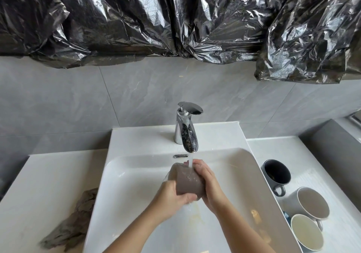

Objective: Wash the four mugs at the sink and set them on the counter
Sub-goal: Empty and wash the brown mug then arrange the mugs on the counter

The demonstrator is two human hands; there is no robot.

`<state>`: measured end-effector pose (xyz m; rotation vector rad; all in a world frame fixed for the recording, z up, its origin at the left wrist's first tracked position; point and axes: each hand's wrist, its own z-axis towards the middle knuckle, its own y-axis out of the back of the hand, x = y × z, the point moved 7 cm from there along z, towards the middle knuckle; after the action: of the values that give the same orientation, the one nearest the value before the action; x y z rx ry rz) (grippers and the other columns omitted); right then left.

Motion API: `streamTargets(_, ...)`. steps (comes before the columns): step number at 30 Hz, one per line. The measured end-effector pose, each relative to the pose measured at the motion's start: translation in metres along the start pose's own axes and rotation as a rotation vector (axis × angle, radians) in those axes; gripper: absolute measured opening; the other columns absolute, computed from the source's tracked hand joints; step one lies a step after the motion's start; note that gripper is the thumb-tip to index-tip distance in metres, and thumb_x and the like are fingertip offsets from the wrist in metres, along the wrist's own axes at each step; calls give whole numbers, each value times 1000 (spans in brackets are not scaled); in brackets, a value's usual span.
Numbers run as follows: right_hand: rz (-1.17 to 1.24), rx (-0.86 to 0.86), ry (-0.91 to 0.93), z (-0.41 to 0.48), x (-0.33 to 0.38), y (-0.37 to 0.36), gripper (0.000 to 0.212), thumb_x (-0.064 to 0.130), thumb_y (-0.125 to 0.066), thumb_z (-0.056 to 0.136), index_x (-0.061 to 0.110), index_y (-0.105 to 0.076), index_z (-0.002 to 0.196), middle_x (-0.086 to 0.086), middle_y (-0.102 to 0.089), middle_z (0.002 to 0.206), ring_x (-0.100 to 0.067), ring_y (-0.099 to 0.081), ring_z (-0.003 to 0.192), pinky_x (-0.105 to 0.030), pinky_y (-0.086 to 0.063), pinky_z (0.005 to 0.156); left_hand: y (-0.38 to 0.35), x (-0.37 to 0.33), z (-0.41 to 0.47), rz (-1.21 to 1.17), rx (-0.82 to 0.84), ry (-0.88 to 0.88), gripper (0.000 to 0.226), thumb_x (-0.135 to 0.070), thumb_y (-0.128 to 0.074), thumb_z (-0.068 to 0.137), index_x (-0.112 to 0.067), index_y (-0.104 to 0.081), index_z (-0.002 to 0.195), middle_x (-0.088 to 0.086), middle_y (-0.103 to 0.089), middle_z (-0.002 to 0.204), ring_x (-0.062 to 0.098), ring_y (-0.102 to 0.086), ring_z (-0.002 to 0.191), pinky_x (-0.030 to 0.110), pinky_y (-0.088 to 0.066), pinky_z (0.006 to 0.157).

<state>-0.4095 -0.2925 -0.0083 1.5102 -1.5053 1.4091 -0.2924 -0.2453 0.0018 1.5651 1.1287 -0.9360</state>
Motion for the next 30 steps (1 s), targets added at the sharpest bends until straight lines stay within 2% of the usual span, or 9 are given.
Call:
streamTargets(2, -46, -5, 6, 1, 1, -3, 35, 34, -55, 87, 9, -64, 109, -14, -64, 110, -23, -61, 99, -42, -47, 87, 1, 4, 1, -231, -10, 66, 33, -11, -79, 71, -12, -63, 100, 5, -72, 89, 14, -71, 79, 29, -56, 68)
streamTargets(4, -76, -32, -24, 4, 2, -5, 34, 35, -56, 83, 9, -65, 104, -13, -64, 106, -22, -62, 97, -42, -49, 87, 6, 2, 1, -258, -65, 49, 32, -3, -75, 80, -20, -61, 103, -5, -74, 91, 12, -71, 87, 24, -54, 71)
streamTargets(8, -85, -48, -79, 8, 0, -5, 33, 35, -58, 86, 10, -62, 107, -9, -66, 100, -20, -62, 93, -38, -49, 86, 19, -3, -4, -11, -246, -14, 27, -24, -79, 77, -32, -64, 97, -16, -73, 89, -1, -67, 86, 15, -50, 74)
streamTargets(12, -109, -55, 3, 0, -2, -8, 40, 35, -62, 82, 17, -57, 117, -13, -69, 110, -20, -66, 97, -33, -52, 87, 12, -15, -2, -278, -233, -33, 16, -8, -64, 90, -21, -68, 100, -11, -75, 89, 5, -69, 88, 14, -50, 75)
streamTargets(16, -174, -75, 101, -6, -3, -6, 41, 38, -59, 81, 24, -57, 120, -6, -67, 118, -16, -63, 108, -26, -51, 89, 9, -13, 4, -402, -283, 74, 18, -18, -52, 99, -14, -69, 98, 3, -75, 91, 12, -69, 88, 26, -52, 80)
streamTargets(19, 2, -114, -76, 1, -9, -2, 44, 48, -60, 76, 14, -65, 104, -13, -69, 108, -33, -63, 102, -43, -52, 90, 3, -20, -2, -260, -313, 3, 14, -14, -50, 99, -11, -64, 96, 6, -70, 85, 0, -65, 69, 15, -49, 62)
streamTargets(21, 48, -94, -171, 3, -7, -7, 41, 49, -61, 72, 15, -67, 94, -12, -66, 95, -30, -60, 89, -39, -48, 80, 3, -19, -5, -260, -331, -20, 16, -15, -50, 99, -6, -63, 96, 10, -70, 86, 6, -65, 71, 16, -49, 60)
streamTargets(25, -87, -158, 48, 3, 7, -7, 32, 42, -55, 77, 15, -65, 91, -3, -66, 89, -17, -58, 88, -36, -46, 84, 11, -10, 4, -411, -352, 126, 29, -28, -50, 99, -11, -70, 86, 1, -74, 82, 16, -68, 80, 25, -51, 70)
streamTargets(30, -196, -138, 170, -6, 6, -10, 30, 40, -44, 89, 19, -65, 96, -1, -68, 91, -13, -62, 88, -32, -47, 86, 6, -5, 5, -523, -311, 305, 36, -36, -51, 98, -8, -73, 94, 8, -76, 90, 21, -72, 87, 29, -53, 74)
